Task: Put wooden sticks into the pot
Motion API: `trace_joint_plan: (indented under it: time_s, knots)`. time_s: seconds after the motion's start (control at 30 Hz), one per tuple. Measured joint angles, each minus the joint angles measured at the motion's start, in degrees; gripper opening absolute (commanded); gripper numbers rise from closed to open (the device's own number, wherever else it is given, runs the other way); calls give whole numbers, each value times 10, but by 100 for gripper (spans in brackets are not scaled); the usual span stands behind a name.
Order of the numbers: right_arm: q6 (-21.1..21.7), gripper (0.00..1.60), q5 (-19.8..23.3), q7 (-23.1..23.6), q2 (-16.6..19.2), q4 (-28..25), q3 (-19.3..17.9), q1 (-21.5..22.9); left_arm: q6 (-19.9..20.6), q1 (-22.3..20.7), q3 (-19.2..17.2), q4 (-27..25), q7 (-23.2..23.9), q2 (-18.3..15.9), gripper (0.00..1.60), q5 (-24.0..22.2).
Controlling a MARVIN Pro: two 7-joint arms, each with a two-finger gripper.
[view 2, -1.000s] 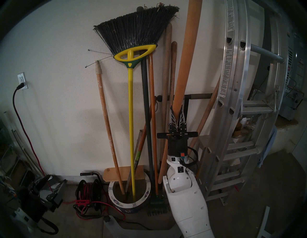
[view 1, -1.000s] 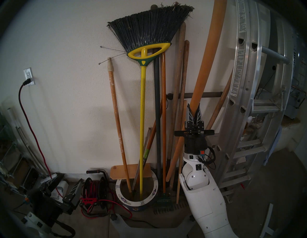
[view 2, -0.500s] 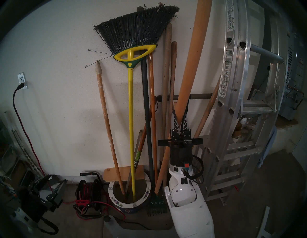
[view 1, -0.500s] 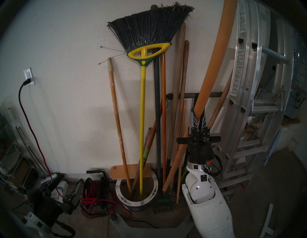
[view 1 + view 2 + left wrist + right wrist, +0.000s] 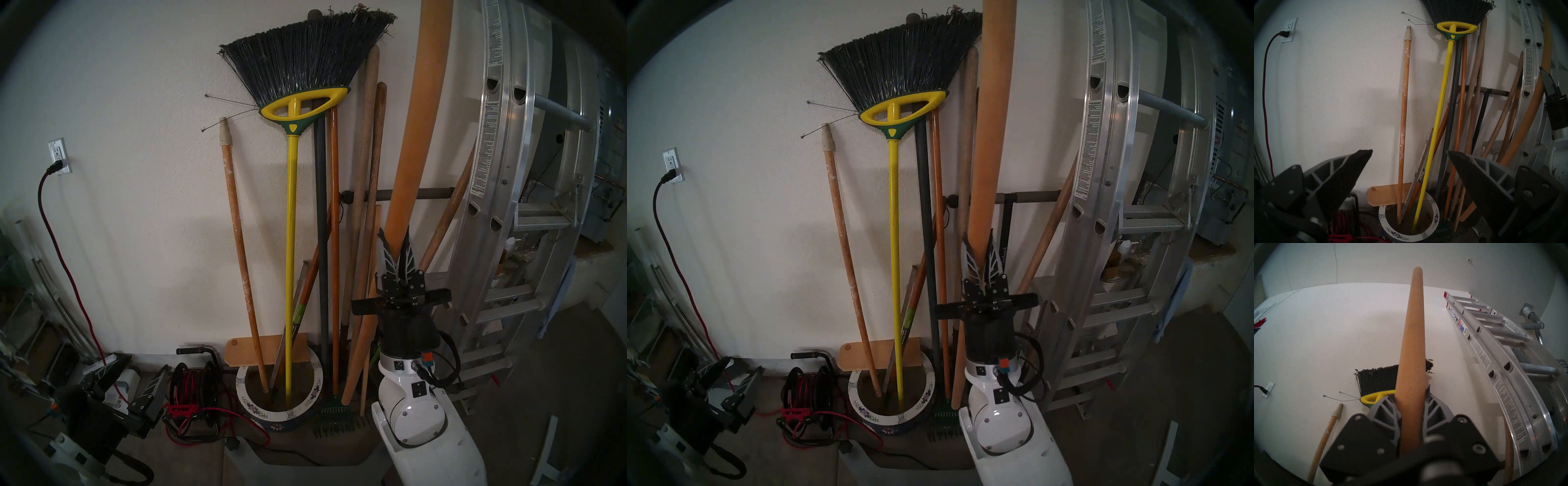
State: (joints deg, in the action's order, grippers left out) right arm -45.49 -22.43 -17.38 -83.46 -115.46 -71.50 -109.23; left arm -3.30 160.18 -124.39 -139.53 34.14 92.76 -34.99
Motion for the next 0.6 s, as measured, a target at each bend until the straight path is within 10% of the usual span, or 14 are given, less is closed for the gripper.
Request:
trace_joint_plan:
  time_s: [0.6]
  knots:
    - [160, 0, -44, 43, 76, -106, 104, 19, 3, -3, -1, 0, 3, 5, 160, 1]
